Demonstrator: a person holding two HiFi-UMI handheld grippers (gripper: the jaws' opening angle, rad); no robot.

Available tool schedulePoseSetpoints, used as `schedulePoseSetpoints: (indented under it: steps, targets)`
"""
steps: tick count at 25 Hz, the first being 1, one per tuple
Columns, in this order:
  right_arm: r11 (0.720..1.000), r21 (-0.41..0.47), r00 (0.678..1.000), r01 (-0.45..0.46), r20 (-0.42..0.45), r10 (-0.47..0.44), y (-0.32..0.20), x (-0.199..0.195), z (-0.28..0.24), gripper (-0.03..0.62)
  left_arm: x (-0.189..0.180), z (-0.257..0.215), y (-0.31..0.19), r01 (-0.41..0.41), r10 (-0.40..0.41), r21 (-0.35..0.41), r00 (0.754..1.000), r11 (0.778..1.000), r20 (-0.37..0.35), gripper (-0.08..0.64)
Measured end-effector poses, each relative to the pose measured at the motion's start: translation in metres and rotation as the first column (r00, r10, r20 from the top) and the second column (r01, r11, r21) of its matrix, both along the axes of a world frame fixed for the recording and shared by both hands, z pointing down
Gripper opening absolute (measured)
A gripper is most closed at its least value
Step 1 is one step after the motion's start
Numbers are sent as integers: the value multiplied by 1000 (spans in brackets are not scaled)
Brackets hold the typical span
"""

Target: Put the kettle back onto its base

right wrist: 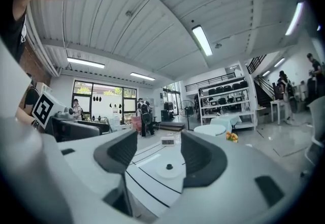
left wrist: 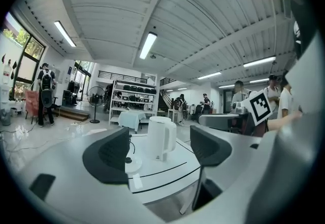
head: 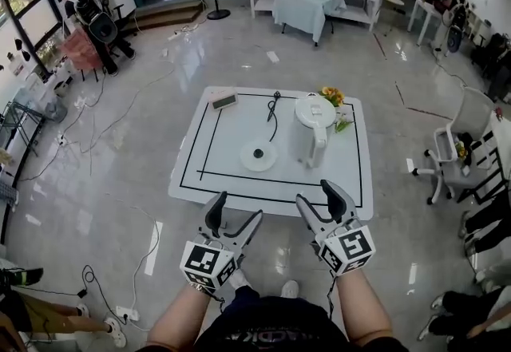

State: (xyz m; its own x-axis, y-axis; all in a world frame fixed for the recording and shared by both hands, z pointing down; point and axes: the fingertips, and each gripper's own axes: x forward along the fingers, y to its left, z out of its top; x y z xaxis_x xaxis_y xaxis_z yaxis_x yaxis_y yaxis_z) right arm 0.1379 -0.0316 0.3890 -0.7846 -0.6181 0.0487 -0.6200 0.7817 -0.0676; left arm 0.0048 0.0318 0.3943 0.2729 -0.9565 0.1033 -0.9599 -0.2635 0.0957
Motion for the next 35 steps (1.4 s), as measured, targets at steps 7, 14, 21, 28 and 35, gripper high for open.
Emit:
schedulePoseSetpoints:
  steps: [7,14,21,28,35]
  targets:
    - [996,-3,996,-87,-22,87,-24,-37,-1,252,-48,3,-24,-58,57,-10,998,998,-24,364]
    - [983,5,982,-185,-29,185,-36,-67,0,252,-84,9,-42,-135,134,-17,990,991,-42,364]
    - [967,13,966,-255,-34,255,-42,-92,0,252,-111,15,-48,-203,201,-27,978,979,-60,363]
    - [956,16,954,-294,-51,294,-45,-101,-1,252,-123,18,-48,-236,234,-33,970,971,-69,363]
    - [942,15,940,-335,-55,335,-66,-87,-2,252,-122,22,-59,-242,238,-40,968,970,-82,362]
